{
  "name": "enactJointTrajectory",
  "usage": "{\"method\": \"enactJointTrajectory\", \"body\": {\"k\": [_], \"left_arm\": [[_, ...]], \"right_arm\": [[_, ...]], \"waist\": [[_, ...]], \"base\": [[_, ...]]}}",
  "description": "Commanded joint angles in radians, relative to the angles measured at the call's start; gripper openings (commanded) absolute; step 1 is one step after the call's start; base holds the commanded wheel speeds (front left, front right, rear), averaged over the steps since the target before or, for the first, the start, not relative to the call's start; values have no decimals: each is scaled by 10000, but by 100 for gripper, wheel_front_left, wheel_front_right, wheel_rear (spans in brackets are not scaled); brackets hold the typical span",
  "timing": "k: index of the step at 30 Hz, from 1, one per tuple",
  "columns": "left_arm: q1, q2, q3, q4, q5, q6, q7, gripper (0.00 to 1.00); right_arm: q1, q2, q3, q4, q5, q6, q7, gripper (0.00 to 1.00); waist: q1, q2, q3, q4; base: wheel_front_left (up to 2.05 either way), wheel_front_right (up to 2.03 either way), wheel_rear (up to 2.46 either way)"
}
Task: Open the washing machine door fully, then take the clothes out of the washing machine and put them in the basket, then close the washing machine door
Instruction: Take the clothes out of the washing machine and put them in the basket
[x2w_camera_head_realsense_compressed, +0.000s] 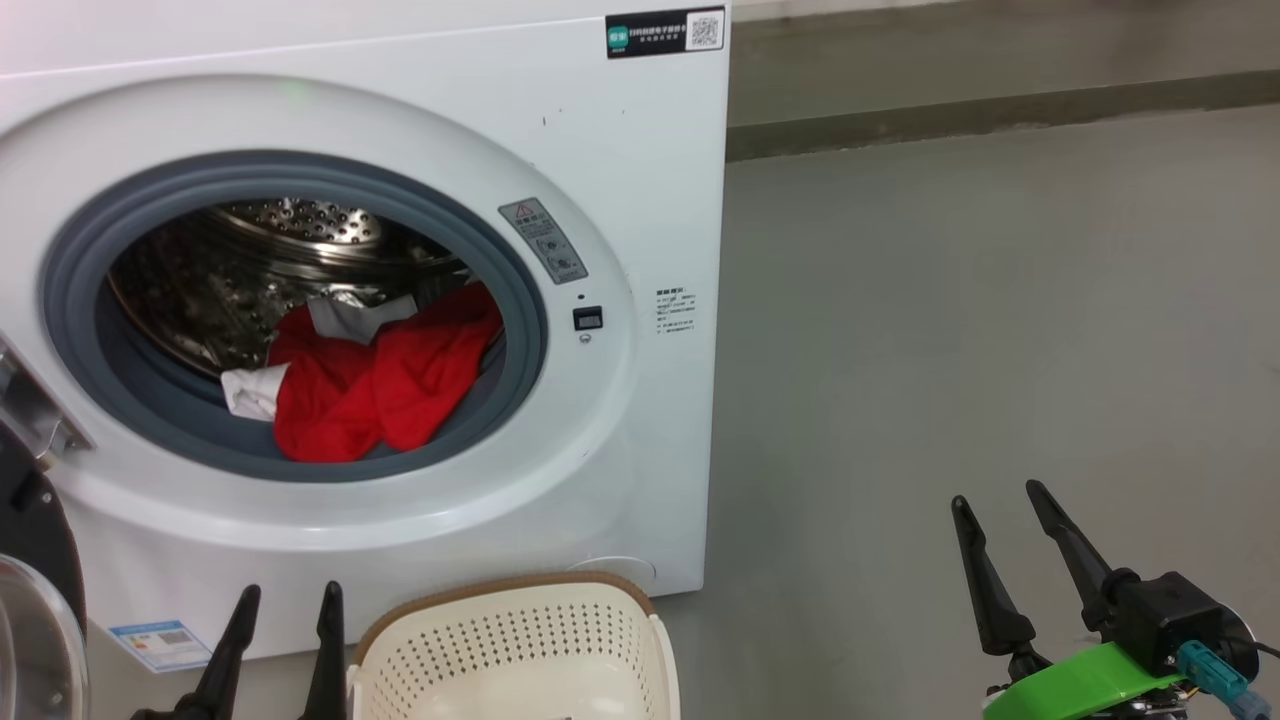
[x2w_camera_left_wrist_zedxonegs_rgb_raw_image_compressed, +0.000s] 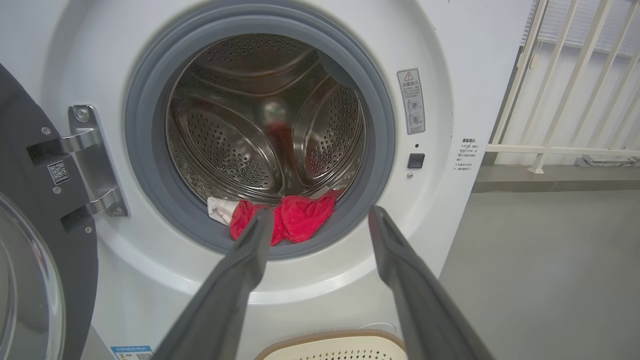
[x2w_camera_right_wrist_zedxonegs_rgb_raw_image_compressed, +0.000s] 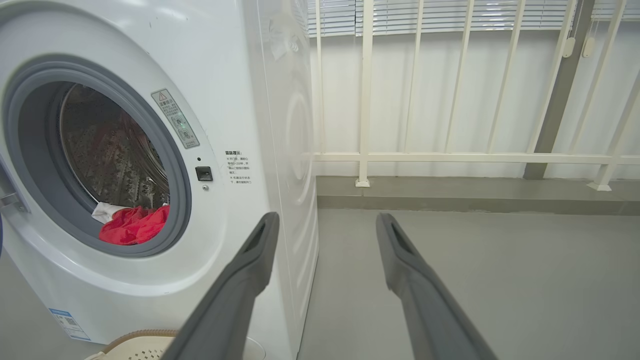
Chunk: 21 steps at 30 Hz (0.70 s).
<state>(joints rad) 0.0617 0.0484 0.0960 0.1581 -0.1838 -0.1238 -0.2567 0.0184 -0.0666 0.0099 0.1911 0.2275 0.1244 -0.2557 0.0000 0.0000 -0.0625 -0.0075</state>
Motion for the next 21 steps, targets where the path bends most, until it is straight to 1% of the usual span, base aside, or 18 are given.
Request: {"method": "enactJointTrajectory", "body": {"k": [1, 10, 14, 18, 21], "left_arm": [[-522, 58, 308, -178, 85, -36, -51, 100], [-1514, 58, 348, 169, 209, 78, -51, 100], [-2275, 58, 362, 497, 263, 107, -51, 100], [-3176, 78, 467, 995, 373, 302, -51, 100], [-3943, 107, 503, 1388, 388, 311, -51, 100]], "right_arm": [[-197, -161, 225, -272, -1, 63, -61, 100], [-322, -263, 357, -301, -18, 63, -61, 100], [-548, -294, 400, -408, -37, 63, -61, 100], [-891, -318, 404, -552, -69, 63, -61, 100], [-1174, -312, 390, -703, -76, 63, -61, 100]], "waist": [[0, 0, 149, 85], [0, 0, 807, 272], [0, 0, 1379, 312], [0, 0, 2035, 336], [0, 0, 2583, 333]], "base": [[0, 0, 0], [0, 0, 0], [0, 0, 0], [0, 0, 0], [0, 0, 0]]}}
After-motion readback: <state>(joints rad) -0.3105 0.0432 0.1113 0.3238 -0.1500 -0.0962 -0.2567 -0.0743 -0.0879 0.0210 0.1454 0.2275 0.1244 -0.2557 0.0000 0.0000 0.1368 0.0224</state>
